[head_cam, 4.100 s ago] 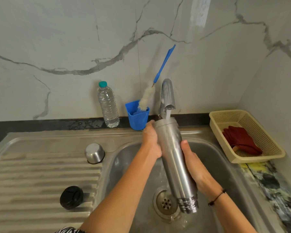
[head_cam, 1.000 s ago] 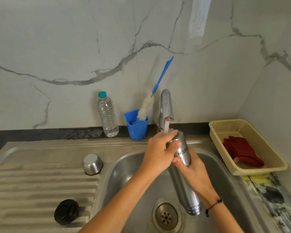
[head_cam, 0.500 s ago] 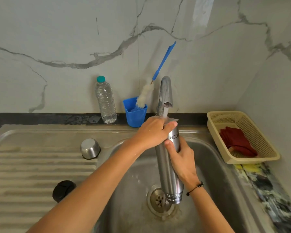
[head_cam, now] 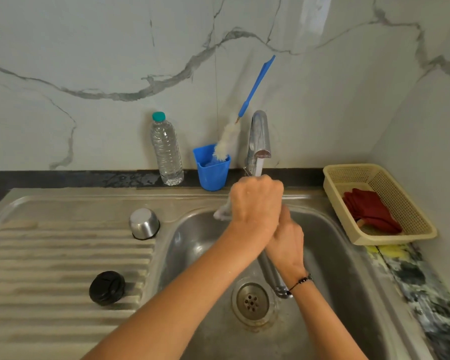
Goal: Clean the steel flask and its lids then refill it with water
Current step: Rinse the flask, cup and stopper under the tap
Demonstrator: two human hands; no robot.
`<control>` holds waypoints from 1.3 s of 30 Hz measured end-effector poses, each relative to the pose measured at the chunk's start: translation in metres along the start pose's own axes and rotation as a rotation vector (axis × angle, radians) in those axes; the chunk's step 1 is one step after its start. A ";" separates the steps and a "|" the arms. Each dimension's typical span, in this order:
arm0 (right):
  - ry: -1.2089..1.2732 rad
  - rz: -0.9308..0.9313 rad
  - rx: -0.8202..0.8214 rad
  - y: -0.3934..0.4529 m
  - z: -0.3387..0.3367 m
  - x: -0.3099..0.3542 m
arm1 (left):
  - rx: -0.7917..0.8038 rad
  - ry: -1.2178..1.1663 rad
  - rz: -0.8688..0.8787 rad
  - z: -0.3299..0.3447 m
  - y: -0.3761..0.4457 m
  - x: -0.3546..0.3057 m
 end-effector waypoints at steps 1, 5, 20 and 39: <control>0.011 -0.002 -0.024 -0.001 -0.003 0.000 | 0.027 -0.095 0.018 -0.001 0.005 0.004; -0.021 0.004 -0.104 -0.007 -0.013 0.004 | 0.135 -0.433 0.126 0.002 0.019 0.012; 0.025 0.005 -0.071 -0.010 -0.005 0.005 | -0.068 -0.451 0.169 0.003 0.003 0.013; 0.698 0.242 0.009 0.008 -0.001 0.008 | -0.078 -1.709 0.272 0.077 0.011 0.025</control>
Point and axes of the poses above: each hand's wrist, its own y-axis towards the middle knuckle, its own z-axis out of the palm, x = y × z, the point moved 6 cm from there along y, towards the middle knuckle, and after that the axes turned 15 degrees about x, right-handed, at the moved point
